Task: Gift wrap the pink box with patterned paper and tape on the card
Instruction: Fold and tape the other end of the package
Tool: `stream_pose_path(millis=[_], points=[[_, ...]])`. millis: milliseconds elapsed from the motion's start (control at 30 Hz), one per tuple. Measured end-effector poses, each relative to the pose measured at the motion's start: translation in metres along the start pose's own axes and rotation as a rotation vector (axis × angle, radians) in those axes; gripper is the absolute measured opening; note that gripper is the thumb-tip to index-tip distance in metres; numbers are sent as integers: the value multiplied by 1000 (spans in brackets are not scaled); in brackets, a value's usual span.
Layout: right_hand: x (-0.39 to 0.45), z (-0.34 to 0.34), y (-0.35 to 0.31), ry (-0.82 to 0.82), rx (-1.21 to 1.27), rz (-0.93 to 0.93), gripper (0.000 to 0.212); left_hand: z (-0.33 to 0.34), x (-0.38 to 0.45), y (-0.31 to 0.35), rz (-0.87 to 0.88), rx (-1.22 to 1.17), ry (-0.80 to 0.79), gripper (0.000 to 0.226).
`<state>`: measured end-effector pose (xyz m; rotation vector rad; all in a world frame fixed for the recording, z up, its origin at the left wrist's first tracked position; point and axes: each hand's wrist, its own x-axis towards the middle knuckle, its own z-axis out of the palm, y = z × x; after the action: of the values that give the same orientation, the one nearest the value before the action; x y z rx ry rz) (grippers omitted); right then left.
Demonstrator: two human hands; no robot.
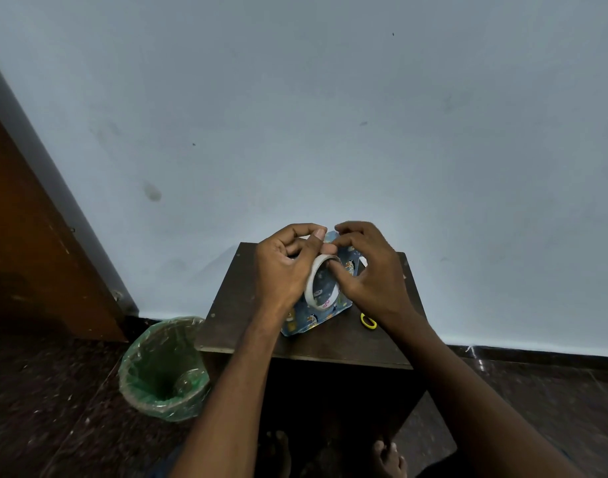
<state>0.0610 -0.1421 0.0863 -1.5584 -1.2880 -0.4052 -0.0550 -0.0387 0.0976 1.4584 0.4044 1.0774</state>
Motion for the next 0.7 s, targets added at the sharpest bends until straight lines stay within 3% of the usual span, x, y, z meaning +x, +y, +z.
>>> stream_pose_path(millis=[167,533,700], points=[[-2,5,10,8,53,50,11,-1,1,-1,2,-30,-16,6],[2,4,9,-85,51,26,17,-7,5,1,-7,-51,-20,12],[-1,5,12,-60,100,60,19,-18,9,3,7,18,-178,23]])
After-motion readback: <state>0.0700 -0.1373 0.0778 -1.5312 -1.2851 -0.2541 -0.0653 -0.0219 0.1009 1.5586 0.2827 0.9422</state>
